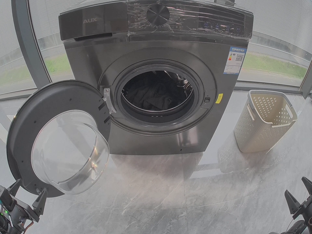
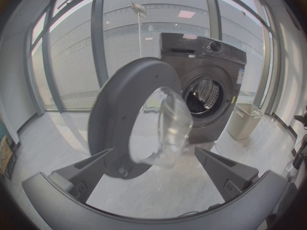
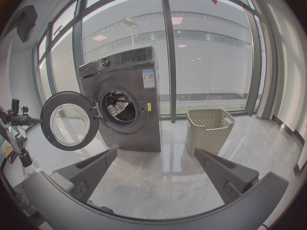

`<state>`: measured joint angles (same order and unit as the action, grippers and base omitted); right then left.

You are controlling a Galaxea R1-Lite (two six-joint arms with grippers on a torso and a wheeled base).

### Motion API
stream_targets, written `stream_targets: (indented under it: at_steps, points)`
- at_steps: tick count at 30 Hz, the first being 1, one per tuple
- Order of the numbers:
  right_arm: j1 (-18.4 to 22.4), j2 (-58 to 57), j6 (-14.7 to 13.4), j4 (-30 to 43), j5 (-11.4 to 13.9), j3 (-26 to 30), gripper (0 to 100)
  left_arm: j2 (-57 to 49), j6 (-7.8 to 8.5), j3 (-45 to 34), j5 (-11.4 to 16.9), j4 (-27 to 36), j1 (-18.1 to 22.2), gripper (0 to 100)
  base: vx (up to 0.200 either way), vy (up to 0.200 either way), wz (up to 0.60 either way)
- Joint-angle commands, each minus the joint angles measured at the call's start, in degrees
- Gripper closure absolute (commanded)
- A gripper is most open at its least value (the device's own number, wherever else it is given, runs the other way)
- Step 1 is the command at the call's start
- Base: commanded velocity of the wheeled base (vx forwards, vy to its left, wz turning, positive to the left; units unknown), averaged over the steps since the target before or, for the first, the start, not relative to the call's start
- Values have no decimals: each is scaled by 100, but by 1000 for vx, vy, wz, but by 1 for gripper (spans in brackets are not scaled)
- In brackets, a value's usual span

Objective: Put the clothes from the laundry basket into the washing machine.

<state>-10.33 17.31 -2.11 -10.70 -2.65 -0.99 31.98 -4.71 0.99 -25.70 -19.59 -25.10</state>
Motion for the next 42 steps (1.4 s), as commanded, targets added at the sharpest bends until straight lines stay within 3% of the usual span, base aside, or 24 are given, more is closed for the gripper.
stream_targets:
  at_steps: [1,3,5,7,11,13,14,15,16,17,20,23,25,28,29,31,32,33,36,37,39,40,41,42]
  points:
    - [558,-1283,-9,710,194,99,0,-1976,-277,-72,74,1616,1033,0,0,0,0]
    - [778,-1353,18,780,221,72,0,-2178,-505,-64,153,1695,1183,0,0,0,0]
    - [1076,-1485,114,824,308,64,0,-2424,-523,-64,214,1660,1499,0,0,0,0]
    - [1138,-1546,149,833,511,64,0,-2714,-268,-72,373,1643,1868,0,0,0,0]
    - [1059,-1731,272,807,590,64,0,-2679,31,-72,206,1643,1948,0,0,0,0]
    - [1041,-1731,395,780,642,72,0,-2670,101,-81,276,1634,1939,0,0,0,0]
    - [1041,-1731,413,851,651,55,0,-2688,189,-64,548,1651,1912,0,0,0,0]
    - [1041,-1731,413,851,651,55,0,-2688,189,-64,548,1651,1912,0,0,0,0]
    - [1068,-1731,369,1018,511,99,0,-2688,268,-55,856,1651,1904,0,0,0,0]
    - [1050,-1731,299,1088,388,99,0,-2688,277,-64,979,1643,1904,0,0,0,0]
    - [1033,-1731,211,1062,344,99,0,-2688,189,-72,1076,1625,1904,0,0,0,0]
    - [1033,-1731,185,1044,344,99,0,-2688,-162,-81,1383,1616,1904,0,0,0,0]
    - [1033,-1731,185,1044,335,99,0,-2688,-215,-90,1471,1599,1904,0,0,0,0]
    - [1033,-1731,202,1044,317,99,0,-2732,84,-99,1260,1528,2202,0,0,0,0]
    - [1041,-1731,193,1044,317,99,0,-3039,268,-99,1269,1520,2536,0,0,0,0]
    - [1041,-1731,193,1044,317,99,0,-3198,497,-99,1155,1520,2528,0,0,0,0]
    - [1041,-1731,193,1044,317,99,0,-3198,515,-99,1137,1520,2519,0,0,0,0]
    - [1033,-1731,185,1044,308,99,0,-3171,708,-99,988,1546,2510,0,0,0,0]
    - [1041,-1731,193,1044,317,99,0,-3198,725,-55,1067,1625,2492,0,0,0,0]
    - [1041,-1731,193,1044,317,99,0,-3110,681,-11,1541,1862,2449,0,0,0,0]
    - [1041,-1731,193,1044,317,99,0,-3057,356,33,2289,2073,2457,0,0,0,0]
    - [1041,-1731,193,1044,317,99,0,-3057,356,33,2289,2073,2457,0,0,0,0]
    - [1033,-1731,193,1044,317,99,0,-3180,427,-55,2719,1994,2492,0,0,0,0]
    - [1041,-1731,193,1044,317,99,0,-3189,523,-64,2649,1985,2484,0,0,0,0]
